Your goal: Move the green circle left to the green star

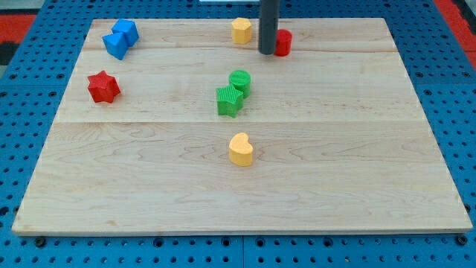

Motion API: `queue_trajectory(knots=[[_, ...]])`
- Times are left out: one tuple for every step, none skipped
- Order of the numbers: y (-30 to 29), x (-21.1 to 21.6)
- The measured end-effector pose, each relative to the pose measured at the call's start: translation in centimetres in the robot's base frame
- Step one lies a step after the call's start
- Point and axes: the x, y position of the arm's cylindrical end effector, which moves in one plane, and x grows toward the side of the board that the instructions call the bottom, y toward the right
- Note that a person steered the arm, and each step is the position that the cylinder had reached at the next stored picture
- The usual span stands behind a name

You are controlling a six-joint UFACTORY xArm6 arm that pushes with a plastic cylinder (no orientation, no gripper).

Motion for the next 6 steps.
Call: queue_trajectory(knots=[[6.8, -0.8], [9.8, -0.8], [9.9, 0.9], [9.9, 1.5], [9.1, 1.6], [7.9, 1.7]])
